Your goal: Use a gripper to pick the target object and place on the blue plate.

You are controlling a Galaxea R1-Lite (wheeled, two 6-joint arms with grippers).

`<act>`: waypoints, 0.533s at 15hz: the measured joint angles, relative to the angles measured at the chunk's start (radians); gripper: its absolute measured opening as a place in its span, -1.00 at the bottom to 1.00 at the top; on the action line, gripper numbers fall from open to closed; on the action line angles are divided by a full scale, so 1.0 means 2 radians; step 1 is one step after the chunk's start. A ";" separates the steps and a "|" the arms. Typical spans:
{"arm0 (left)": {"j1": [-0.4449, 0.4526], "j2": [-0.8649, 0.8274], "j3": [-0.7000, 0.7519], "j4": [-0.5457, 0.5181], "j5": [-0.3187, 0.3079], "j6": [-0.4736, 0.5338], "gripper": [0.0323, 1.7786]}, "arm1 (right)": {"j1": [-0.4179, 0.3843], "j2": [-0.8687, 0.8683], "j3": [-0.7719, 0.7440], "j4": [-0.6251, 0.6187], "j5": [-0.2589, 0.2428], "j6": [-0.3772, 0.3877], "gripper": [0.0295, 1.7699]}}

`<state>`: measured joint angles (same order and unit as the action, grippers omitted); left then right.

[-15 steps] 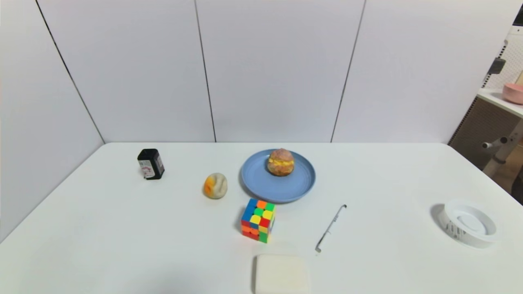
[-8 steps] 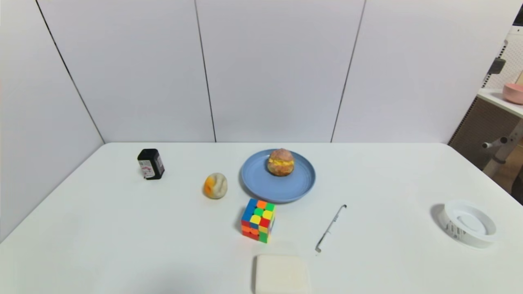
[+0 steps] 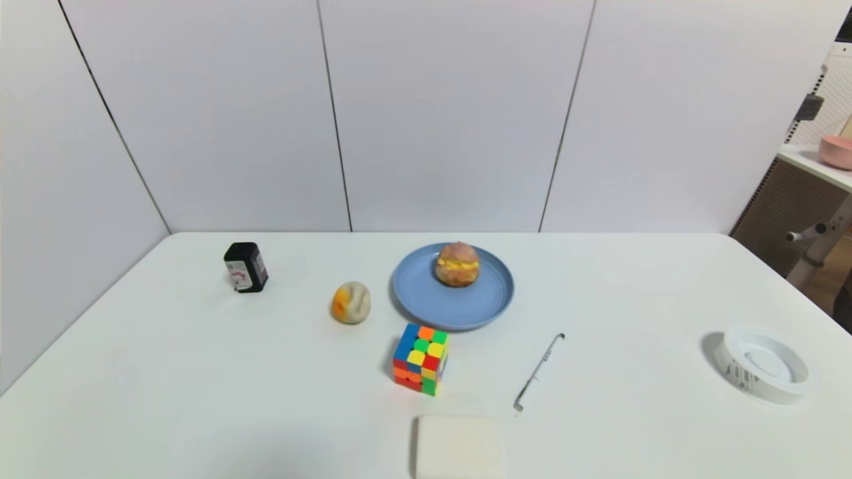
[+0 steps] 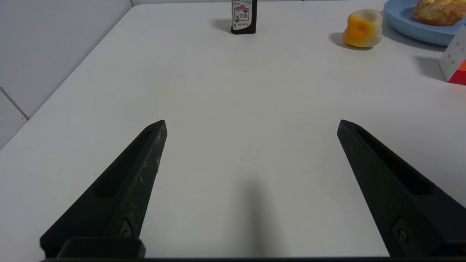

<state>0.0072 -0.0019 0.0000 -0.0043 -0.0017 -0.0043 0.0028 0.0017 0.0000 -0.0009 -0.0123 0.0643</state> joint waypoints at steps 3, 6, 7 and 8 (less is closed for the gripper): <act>0.000 0.000 0.000 0.000 0.000 0.000 0.90 | 0.000 0.000 0.000 0.000 0.000 -0.002 0.92; 0.000 0.000 0.000 0.000 0.000 0.000 0.90 | 0.000 0.000 0.000 -0.001 0.001 -0.010 0.92; 0.000 0.000 0.000 0.000 0.000 0.000 0.90 | 0.000 0.000 0.000 -0.001 0.002 -0.014 0.92; 0.000 0.000 0.000 0.000 0.000 0.000 0.90 | 0.000 0.000 0.000 -0.001 0.002 -0.015 0.92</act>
<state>0.0072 -0.0019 0.0000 -0.0043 -0.0017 -0.0043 0.0028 0.0017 0.0000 -0.0028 -0.0091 0.0340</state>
